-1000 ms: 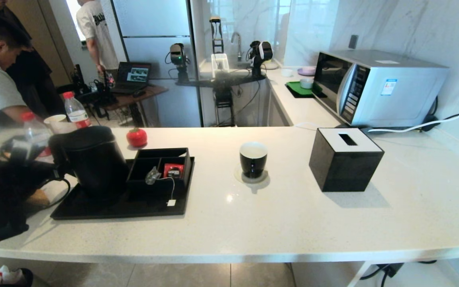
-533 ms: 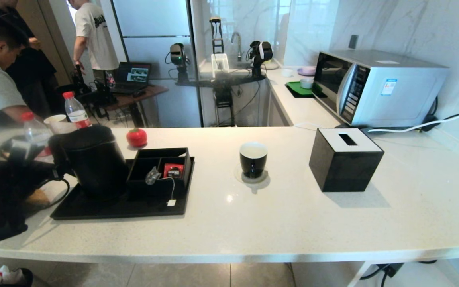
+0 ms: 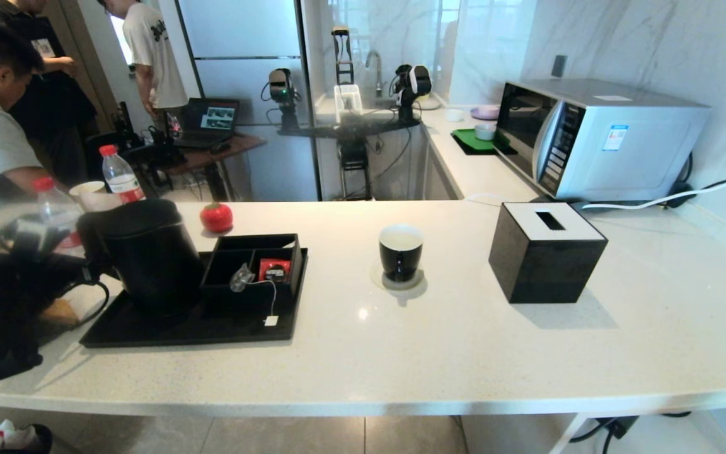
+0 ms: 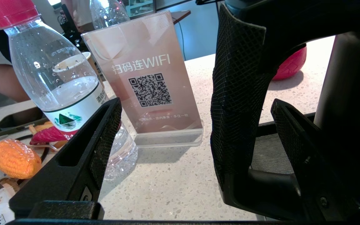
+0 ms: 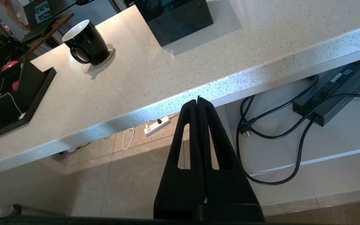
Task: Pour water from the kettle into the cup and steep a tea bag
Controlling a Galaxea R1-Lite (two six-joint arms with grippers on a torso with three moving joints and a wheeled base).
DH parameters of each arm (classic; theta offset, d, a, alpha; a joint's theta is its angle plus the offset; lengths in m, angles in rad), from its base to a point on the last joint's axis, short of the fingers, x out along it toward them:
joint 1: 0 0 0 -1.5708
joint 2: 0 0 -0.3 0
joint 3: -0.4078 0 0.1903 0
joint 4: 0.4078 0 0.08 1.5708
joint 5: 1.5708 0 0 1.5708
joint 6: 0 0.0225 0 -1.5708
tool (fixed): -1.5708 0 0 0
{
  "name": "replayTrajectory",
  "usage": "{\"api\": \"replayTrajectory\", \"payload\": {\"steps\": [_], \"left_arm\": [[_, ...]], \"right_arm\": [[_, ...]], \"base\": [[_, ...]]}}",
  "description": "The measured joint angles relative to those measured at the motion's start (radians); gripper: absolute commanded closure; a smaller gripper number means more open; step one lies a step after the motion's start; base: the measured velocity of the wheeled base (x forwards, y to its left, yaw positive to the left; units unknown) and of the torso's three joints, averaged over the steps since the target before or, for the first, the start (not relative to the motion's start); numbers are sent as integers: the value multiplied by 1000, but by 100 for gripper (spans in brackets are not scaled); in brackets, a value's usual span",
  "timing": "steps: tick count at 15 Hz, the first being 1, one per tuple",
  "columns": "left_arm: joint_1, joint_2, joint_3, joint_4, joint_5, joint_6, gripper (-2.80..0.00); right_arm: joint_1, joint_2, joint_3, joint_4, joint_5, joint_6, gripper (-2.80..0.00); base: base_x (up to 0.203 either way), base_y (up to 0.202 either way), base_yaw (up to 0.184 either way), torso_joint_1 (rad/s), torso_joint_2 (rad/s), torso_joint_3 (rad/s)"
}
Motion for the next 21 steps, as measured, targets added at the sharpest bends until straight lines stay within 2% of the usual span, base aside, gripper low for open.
{"api": "replayTrajectory", "payload": {"steps": [1,2,3,5,6,7,15,18,21], "left_arm": [[0,0,0,0,0,0,-280],[0,0,0,0,0,-1,-280],[0,0,0,0,1,-3,-280],[0,1,-7,0,1,-5,-280],[0,1,-8,0,1,-5,-280],[0,1,-9,0,1,-6,-280],[11,0,-29,0,-17,-6,-280],[19,0,-35,0,-71,-10,-280],[28,0,-44,0,-76,-9,-280]], "right_arm": [[0,0,0,0,0,-5,0],[0,0,-1,2,1,-54,0],[0,0,-1,3,2,-147,0],[0,0,-1,3,2,-388,0],[0,0,-1,3,1,-458,0],[0,0,-1,2,1,-483,0],[0,0,-1,2,1,-488,0],[0,0,-1,2,1,-488,0],[0,0,-1,2,1,-488,0]], "base": [[0,0,0,0,0,0],[0,0,0,0,0,0],[0,0,0,0,0,0],[0,0,0,0,0,0],[0,0,0,0,0,0],[0,0,0,0,0,0],[0,0,0,0,0,0],[0,0,0,0,0,0],[0,0,0,0,0,0]]}}
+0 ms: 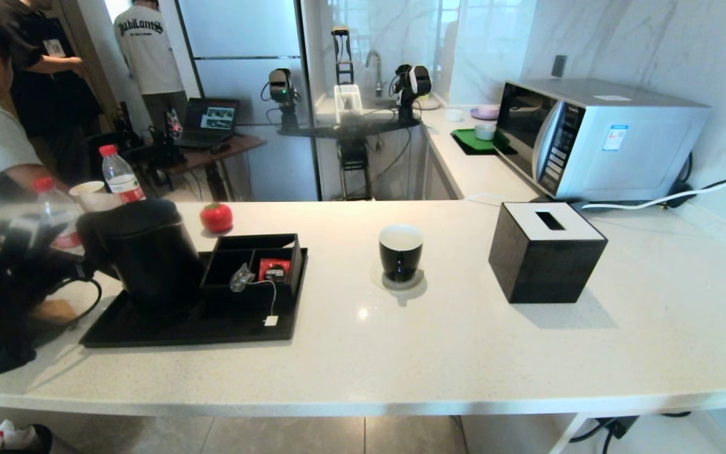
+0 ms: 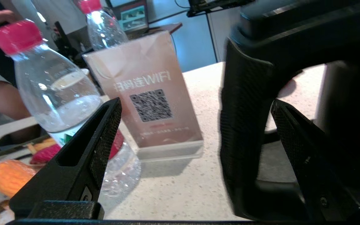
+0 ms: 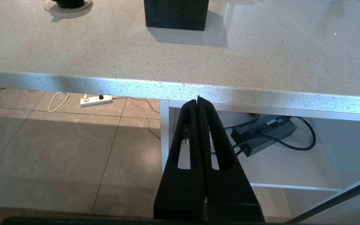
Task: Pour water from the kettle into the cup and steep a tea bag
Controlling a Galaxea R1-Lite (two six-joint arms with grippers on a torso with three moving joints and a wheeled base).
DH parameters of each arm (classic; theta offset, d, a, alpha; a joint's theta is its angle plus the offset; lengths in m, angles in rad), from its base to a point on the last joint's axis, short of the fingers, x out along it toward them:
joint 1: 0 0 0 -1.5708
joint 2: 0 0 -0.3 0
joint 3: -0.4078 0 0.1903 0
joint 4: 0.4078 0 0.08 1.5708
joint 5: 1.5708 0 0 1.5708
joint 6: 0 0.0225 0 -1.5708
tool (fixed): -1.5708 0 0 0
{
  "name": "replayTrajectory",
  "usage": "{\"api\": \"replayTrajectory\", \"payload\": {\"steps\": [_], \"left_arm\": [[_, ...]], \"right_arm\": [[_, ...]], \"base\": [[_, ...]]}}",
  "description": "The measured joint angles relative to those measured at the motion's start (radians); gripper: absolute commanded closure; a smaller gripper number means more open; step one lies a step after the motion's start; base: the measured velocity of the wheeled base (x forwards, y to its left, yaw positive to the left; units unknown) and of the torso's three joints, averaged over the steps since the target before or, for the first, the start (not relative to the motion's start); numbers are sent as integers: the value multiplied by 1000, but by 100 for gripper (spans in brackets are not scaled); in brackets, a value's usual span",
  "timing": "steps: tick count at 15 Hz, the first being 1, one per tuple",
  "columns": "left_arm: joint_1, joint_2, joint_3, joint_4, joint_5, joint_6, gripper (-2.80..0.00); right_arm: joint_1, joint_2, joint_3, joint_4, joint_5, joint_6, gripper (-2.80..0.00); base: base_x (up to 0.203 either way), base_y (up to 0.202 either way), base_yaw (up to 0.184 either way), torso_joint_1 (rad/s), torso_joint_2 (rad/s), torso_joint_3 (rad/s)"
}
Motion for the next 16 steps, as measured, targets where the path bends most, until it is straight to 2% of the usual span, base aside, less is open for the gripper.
{"api": "replayTrajectory", "payload": {"steps": [9,16], "left_arm": [[15,21,-42,3,-8,1,-280],[-6,33,-97,17,-10,1,-280]], "right_arm": [[0,0,0,0,0,-1,0],[0,0,0,0,0,0,0]], "base": [[0,0,0,0,0,0],[0,0,0,0,0,0]]}}
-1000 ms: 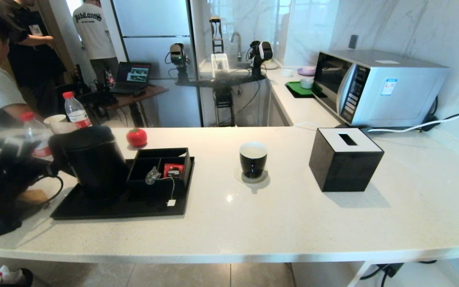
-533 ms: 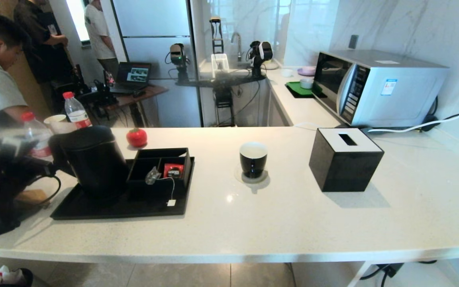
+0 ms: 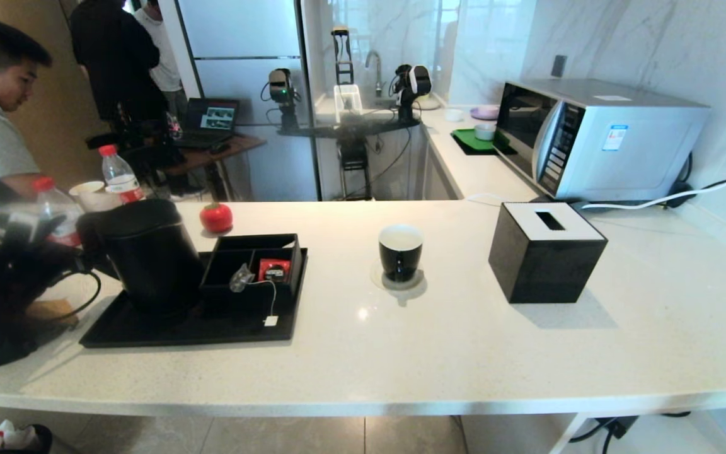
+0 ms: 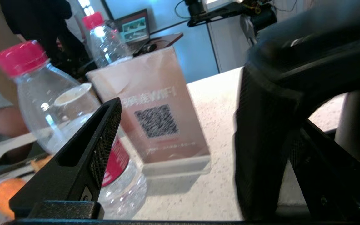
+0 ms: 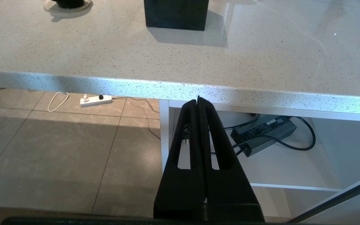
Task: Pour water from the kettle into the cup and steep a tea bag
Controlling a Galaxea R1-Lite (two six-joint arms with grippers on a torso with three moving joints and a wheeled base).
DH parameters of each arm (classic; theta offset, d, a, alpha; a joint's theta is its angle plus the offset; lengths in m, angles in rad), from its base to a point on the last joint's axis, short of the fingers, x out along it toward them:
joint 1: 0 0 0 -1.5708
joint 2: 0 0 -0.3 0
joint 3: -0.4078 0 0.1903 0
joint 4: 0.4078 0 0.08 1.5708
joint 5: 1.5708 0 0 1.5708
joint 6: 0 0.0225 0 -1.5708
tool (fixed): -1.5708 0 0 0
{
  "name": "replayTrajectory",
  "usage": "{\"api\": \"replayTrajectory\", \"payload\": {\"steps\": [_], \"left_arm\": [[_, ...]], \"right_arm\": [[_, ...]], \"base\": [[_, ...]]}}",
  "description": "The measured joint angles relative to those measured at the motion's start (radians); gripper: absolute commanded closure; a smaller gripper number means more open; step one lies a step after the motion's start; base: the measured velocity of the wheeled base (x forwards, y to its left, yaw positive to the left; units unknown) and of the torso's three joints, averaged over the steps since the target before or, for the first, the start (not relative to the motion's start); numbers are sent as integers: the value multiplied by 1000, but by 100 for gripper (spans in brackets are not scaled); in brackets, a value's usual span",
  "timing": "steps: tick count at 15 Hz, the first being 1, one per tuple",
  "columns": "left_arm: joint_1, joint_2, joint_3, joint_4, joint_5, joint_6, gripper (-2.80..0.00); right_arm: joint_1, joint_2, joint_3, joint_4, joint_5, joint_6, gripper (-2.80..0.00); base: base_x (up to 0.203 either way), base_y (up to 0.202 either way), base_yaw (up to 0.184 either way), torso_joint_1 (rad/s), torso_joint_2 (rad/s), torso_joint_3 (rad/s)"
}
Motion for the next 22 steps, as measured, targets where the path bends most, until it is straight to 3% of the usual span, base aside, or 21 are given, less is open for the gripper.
{"api": "replayTrajectory", "payload": {"steps": [22], "left_arm": [[-25,-32,-41,5,2,-13,-280]], "right_arm": [[0,0,0,0,0,0,0]], "base": [[0,0,0,0,0,0]]}}
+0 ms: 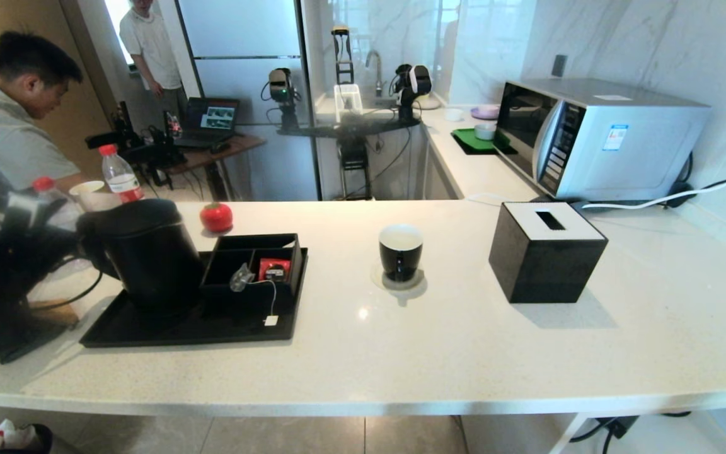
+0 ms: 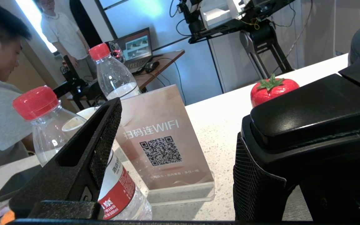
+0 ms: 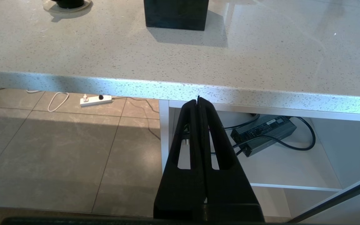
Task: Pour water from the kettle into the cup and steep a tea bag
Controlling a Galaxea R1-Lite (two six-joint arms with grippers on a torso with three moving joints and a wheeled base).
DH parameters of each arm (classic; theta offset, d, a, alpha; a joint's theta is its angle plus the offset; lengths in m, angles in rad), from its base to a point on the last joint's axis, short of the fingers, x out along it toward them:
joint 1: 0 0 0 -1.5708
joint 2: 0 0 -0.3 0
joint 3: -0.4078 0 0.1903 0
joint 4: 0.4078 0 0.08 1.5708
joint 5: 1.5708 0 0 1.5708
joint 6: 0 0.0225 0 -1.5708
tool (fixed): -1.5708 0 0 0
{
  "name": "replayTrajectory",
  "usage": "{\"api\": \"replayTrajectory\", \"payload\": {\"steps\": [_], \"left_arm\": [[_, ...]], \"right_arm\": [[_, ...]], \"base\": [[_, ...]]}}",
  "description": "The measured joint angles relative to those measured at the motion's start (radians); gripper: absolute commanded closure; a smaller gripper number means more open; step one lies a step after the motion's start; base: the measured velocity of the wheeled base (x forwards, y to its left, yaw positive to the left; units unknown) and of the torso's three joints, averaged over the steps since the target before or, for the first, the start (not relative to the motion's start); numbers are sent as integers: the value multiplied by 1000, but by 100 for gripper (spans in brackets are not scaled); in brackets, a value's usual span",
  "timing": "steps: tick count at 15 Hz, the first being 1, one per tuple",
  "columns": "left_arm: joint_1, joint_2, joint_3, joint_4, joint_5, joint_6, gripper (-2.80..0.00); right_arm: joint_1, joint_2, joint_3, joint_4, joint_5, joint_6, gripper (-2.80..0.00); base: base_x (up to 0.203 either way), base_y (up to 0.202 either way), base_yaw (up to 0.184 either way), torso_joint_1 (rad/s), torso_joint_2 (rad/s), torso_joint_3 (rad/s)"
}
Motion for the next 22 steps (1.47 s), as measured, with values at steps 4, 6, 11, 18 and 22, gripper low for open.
{"api": "replayTrajectory", "payload": {"steps": [4,6,11,18,22], "left_arm": [[-6,-1,-2,1,-1,0,-280],[-7,0,-2,0,-1,1,-280],[-11,2,-2,-1,0,1,-280],[-13,3,3,-3,0,1,-280],[-17,6,11,-5,1,5,-280]], "right_arm": [[0,0,0,0,0,0,0],[0,0,0,0,0,0,0],[0,0,0,0,0,0,0],[0,0,0,0,0,0,0],[0,0,0,0,0,0,0]], "base": [[0,0,0,0,0,0],[0,0,0,0,0,0],[0,0,0,0,0,0],[0,0,0,0,0,0],[0,0,0,0,0,0]]}}
